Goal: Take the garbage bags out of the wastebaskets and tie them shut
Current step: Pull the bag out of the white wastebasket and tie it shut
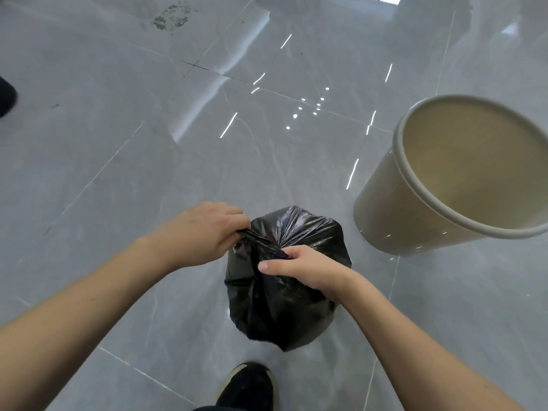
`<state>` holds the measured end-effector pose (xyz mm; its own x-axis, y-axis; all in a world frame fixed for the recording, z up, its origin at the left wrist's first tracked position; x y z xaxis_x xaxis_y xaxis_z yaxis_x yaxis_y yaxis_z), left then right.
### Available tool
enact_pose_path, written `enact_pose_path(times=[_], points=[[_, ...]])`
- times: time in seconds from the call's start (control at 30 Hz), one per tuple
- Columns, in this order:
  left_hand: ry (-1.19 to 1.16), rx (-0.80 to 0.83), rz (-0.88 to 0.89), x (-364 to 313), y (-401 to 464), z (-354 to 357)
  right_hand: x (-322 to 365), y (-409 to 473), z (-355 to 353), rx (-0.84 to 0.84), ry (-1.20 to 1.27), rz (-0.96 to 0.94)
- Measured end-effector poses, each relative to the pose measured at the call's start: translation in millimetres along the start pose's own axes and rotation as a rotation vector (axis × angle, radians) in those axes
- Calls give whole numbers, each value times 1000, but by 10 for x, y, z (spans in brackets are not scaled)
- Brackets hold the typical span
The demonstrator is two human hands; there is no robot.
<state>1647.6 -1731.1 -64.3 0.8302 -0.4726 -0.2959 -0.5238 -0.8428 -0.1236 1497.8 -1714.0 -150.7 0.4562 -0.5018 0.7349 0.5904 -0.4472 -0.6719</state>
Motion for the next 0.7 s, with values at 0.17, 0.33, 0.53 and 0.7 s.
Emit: enact_pose_path(times=[0.17,0.33,0.53,0.7], points=[[-105,0,-89,54,66,145,47,18,-26,-15,-37,-12],[-333,-58,-136,3,115,148,105,-28,-75,-79,-135,-6],[-479,-56,-186,8,179,129,223,-30,-16,-24,-51,-86],[-692,-83,-355,177,202,221,368,-110,94,70,46,-75]])
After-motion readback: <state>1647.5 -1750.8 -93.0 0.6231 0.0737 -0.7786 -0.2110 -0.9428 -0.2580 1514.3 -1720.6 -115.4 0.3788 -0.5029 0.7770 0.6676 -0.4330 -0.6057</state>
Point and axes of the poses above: each hand's wrist, its own y-axis towards the middle knuckle, its own z-axis out of the palm, x = y × z, the point moved 7 cm from there along y, towards the middle knuckle, and after that the axes turned 2 degrees about x, right-handed, at the moved point
